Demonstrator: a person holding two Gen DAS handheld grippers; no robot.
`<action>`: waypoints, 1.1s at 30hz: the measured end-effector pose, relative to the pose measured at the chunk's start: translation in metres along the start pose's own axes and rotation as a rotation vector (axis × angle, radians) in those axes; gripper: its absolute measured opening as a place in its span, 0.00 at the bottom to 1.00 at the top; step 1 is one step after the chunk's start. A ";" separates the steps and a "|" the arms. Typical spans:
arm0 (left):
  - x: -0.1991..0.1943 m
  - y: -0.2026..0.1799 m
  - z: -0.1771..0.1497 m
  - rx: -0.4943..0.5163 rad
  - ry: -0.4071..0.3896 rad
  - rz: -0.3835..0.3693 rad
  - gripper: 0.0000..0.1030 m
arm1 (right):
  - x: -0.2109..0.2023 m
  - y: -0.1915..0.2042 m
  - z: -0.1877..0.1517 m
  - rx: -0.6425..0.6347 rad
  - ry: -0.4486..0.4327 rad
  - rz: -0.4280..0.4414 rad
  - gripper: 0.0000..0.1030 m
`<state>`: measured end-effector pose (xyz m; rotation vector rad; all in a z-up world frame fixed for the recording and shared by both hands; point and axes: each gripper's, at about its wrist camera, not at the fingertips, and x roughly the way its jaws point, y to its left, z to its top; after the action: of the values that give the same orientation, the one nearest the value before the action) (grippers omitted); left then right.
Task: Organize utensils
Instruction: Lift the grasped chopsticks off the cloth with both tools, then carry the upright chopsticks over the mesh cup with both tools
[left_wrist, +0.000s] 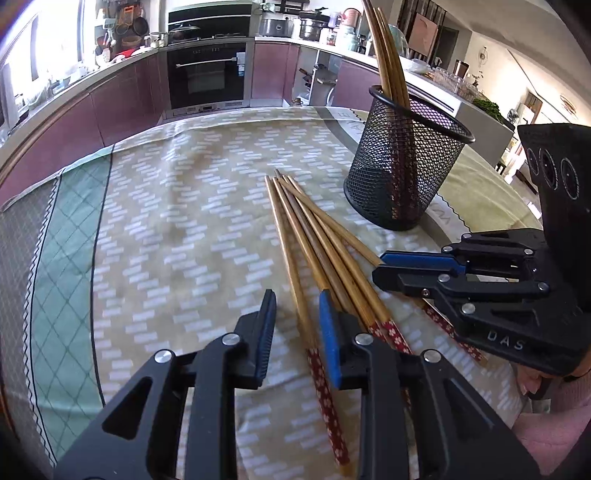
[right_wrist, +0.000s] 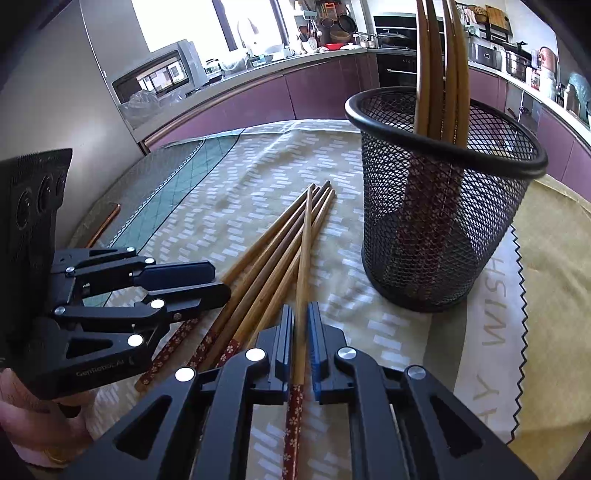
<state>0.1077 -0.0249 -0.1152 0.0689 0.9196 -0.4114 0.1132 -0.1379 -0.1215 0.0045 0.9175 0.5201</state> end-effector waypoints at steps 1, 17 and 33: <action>0.002 0.002 0.002 0.002 -0.001 0.002 0.21 | 0.003 0.001 0.002 -0.001 0.000 -0.001 0.08; -0.008 0.007 0.009 -0.035 -0.043 -0.007 0.07 | -0.022 -0.003 0.004 0.001 -0.088 0.059 0.06; -0.076 -0.005 0.029 -0.034 -0.182 -0.203 0.07 | -0.097 -0.027 0.009 0.040 -0.271 0.095 0.06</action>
<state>0.0872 -0.0123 -0.0375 -0.0927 0.7558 -0.5809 0.0838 -0.2017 -0.0488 0.1524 0.6649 0.5736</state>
